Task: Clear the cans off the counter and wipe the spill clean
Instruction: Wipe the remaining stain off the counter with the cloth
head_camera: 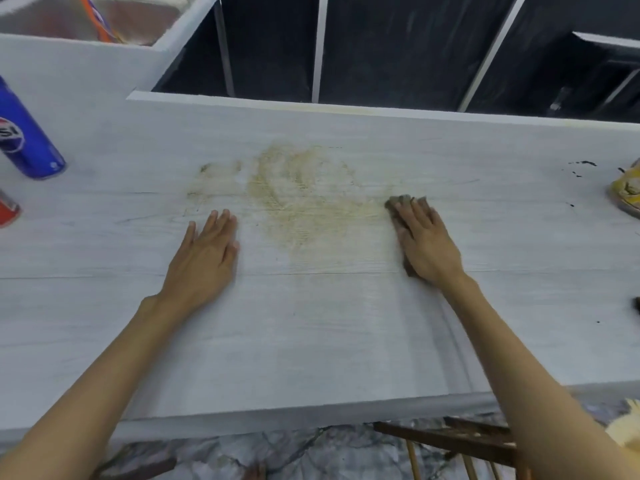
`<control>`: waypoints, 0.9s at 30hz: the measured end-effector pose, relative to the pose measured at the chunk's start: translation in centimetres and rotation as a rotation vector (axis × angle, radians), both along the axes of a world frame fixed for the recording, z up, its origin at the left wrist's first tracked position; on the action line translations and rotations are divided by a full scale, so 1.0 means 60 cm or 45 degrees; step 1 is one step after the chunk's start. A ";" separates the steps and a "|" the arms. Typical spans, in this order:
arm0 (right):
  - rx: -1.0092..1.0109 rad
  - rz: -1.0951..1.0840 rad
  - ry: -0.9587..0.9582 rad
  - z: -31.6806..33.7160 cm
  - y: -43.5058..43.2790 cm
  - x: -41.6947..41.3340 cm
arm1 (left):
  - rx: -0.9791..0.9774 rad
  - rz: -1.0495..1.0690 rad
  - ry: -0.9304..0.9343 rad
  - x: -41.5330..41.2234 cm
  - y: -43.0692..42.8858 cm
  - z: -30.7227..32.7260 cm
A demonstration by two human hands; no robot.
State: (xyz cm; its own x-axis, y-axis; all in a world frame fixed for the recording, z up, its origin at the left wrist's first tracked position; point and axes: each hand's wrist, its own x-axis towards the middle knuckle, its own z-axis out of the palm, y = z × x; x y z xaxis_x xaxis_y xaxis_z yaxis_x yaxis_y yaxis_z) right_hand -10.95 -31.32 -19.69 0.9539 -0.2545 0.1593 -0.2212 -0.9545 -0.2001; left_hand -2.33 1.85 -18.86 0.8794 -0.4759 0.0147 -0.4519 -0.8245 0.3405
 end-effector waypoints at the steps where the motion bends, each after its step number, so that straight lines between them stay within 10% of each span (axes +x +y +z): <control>1: 0.022 -0.072 0.013 -0.002 0.006 0.039 | 0.013 0.001 -0.008 0.008 0.003 -0.002; 9: 0.072 0.254 0.026 -0.025 0.287 0.077 | 0.040 -0.013 -0.128 0.022 0.006 -0.021; 18: 0.060 -0.068 0.064 0.011 0.114 0.105 | 0.030 -0.012 -0.129 0.019 0.004 -0.018; 27: 0.167 0.360 -0.054 0.011 0.296 0.036 | 0.055 -0.018 -0.114 0.021 0.003 -0.018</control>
